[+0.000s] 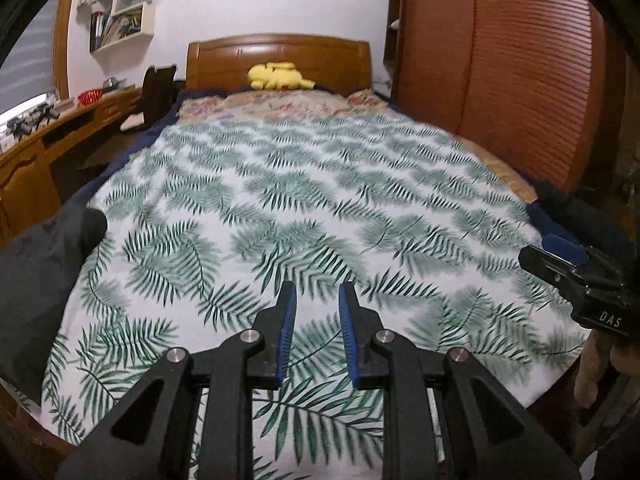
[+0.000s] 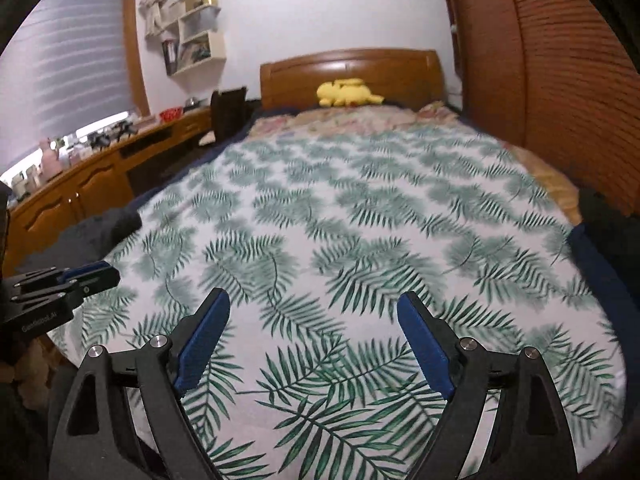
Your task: Fold large clothes
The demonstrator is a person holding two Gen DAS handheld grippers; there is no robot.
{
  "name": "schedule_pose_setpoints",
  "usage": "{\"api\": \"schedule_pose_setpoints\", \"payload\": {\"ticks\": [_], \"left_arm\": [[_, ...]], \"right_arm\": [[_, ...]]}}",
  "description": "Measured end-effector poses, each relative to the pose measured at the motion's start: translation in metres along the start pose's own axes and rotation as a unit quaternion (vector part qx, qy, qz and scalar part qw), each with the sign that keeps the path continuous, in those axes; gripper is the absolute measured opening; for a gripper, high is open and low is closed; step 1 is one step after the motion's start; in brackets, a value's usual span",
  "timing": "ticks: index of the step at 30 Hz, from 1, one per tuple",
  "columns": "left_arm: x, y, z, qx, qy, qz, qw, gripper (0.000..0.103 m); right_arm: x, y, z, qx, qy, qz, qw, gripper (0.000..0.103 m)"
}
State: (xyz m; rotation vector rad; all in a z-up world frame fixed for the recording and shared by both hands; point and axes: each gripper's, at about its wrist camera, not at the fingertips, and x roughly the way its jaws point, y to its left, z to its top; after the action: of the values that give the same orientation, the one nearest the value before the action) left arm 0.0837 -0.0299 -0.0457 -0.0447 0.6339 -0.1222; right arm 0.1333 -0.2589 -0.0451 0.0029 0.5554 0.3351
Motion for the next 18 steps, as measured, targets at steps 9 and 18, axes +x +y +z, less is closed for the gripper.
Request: {"api": "schedule_pose_setpoints", "payload": {"ticks": [9, 18], "left_arm": [[-0.053, -0.016, 0.024, 0.010, -0.045, 0.008, 0.9989, 0.021], [-0.096, -0.018, 0.031, 0.012, -0.080, 0.010, 0.9967, 0.021]], "right_arm": [[-0.051, 0.011, 0.023, -0.004, -0.049, 0.007, 0.999, 0.087], [-0.091, 0.019, 0.034, -0.009, -0.089, 0.001, 0.996, 0.087]]}}
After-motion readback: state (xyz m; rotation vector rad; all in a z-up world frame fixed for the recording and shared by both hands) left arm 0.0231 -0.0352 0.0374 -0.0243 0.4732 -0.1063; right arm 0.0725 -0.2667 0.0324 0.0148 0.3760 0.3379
